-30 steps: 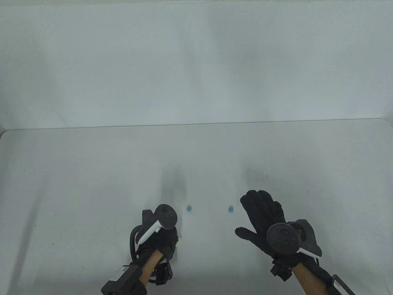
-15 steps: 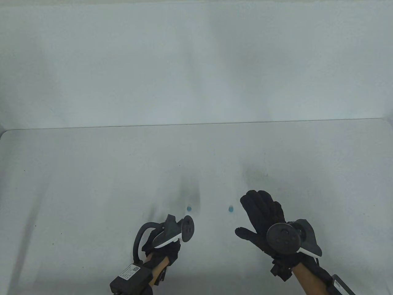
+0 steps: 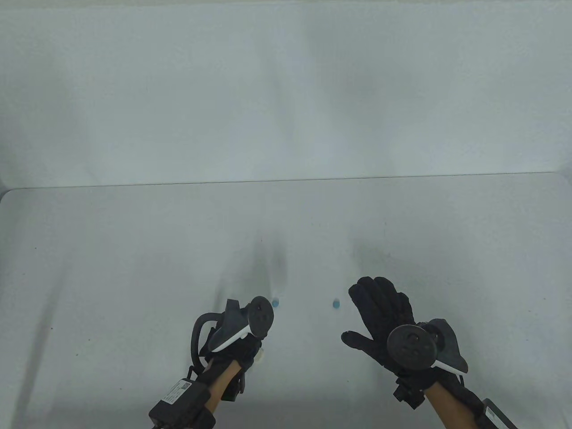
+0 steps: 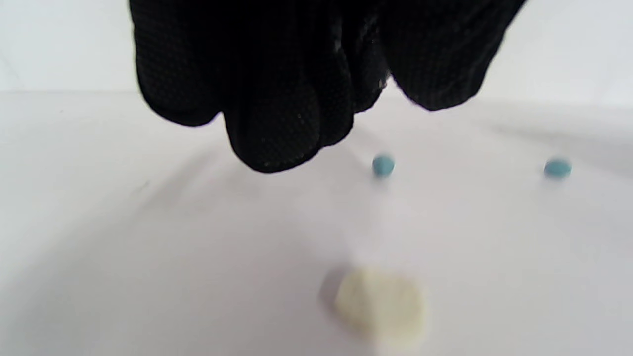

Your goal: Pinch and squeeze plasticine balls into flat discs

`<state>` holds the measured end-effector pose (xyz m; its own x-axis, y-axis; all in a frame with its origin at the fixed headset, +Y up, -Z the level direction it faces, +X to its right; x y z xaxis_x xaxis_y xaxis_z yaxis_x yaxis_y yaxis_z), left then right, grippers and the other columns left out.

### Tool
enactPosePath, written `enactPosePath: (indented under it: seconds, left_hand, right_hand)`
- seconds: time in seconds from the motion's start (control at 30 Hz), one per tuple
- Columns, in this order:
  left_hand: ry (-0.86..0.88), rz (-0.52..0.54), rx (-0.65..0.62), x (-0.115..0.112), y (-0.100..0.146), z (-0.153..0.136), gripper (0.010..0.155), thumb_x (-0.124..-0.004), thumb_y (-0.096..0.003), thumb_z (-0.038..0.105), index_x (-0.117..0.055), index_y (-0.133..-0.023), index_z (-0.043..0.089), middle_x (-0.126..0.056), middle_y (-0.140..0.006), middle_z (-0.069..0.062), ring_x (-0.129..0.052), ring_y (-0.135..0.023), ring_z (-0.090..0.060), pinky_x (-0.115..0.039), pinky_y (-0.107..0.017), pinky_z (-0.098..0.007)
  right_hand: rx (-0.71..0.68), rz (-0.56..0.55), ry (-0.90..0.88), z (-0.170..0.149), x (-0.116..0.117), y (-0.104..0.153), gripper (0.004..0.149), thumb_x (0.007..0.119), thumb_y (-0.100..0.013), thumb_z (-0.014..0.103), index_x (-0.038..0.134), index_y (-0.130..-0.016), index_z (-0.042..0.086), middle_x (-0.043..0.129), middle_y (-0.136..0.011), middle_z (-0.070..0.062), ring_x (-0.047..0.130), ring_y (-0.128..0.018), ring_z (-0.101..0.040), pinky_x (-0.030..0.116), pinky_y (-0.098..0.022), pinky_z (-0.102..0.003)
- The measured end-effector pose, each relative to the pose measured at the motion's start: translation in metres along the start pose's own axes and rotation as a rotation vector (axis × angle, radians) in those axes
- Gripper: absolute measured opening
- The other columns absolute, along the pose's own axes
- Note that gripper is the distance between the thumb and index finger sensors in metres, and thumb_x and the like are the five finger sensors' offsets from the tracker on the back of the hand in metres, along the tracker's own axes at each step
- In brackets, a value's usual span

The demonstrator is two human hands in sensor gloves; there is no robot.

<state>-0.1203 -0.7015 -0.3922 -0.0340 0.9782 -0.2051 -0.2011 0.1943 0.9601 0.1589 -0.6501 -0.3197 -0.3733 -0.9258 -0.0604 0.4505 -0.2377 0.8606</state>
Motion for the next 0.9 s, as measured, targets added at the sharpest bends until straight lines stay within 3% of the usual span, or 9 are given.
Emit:
enactPosePath:
  seconds: [0.1, 0.27, 0.53, 0.9]
  left_hand:
    - [-0.005, 0.049, -0.028, 0.015, -0.013, 0.004, 0.062, -0.078, -0.0513, 0.038, -0.068, -0.106, 0.01, -0.083, -0.096, -0.013, -0.099, -0.071, -0.029, -0.081, -0.056, -0.047]
    - [-0.058, 0.066, -0.047, 0.018, -0.037, 0.012, 0.063, -0.079, -0.0508, 0.039, -0.067, -0.106, 0.012, -0.082, -0.097, -0.012, -0.098, -0.073, -0.029, -0.081, -0.057, -0.046]
    - [-0.14, -0.021, -0.066, -0.011, -0.072, 0.022, 0.06, -0.079, -0.0501, 0.04, -0.07, -0.105, 0.017, -0.082, -0.099, -0.01, -0.096, -0.077, -0.028, -0.08, -0.058, -0.046]
    - [-0.285, -0.086, -0.087, -0.037, -0.09, 0.032, 0.061, -0.081, -0.0488, 0.04, -0.072, -0.104, 0.018, -0.081, -0.099, -0.01, -0.094, -0.078, -0.03, -0.079, -0.06, -0.045]
  right_hand:
    - [0.0, 0.003, 0.009, 0.001, 0.001, 0.0, 0.085, 0.051, -0.054, 0.068, 0.036, -0.117, 0.013, 0.035, -0.123, -0.018, 0.036, -0.111, -0.052, 0.044, -0.07, -0.075]
    - [0.005, 0.011, 0.011, 0.001, 0.002, 0.0, 0.085, 0.051, -0.054, 0.068, 0.036, -0.117, 0.013, 0.035, -0.123, -0.019, 0.036, -0.111, -0.052, 0.044, -0.07, -0.075]
    - [0.007, 0.019, 0.007, 0.0, 0.003, -0.001, 0.085, 0.051, -0.054, 0.068, 0.036, -0.117, 0.013, 0.035, -0.123, -0.018, 0.036, -0.111, -0.052, 0.044, -0.07, -0.075]
    - [0.008, 0.014, 0.007, 0.0, 0.001, -0.001, 0.084, 0.051, -0.054, 0.068, 0.036, -0.117, 0.013, 0.035, -0.123, -0.018, 0.036, -0.111, -0.052, 0.044, -0.07, -0.075]
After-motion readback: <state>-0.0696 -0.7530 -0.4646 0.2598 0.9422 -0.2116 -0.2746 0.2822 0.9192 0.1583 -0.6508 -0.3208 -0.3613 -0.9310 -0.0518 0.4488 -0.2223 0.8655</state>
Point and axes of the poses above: the tracker on the back of each hand, its own z axis roughly to the thumb side, its own y axis roughly from the fingertips to the wrist, x = y × z, the point moved 3 cm from there along -y, roughly from the wrist to the fingertips
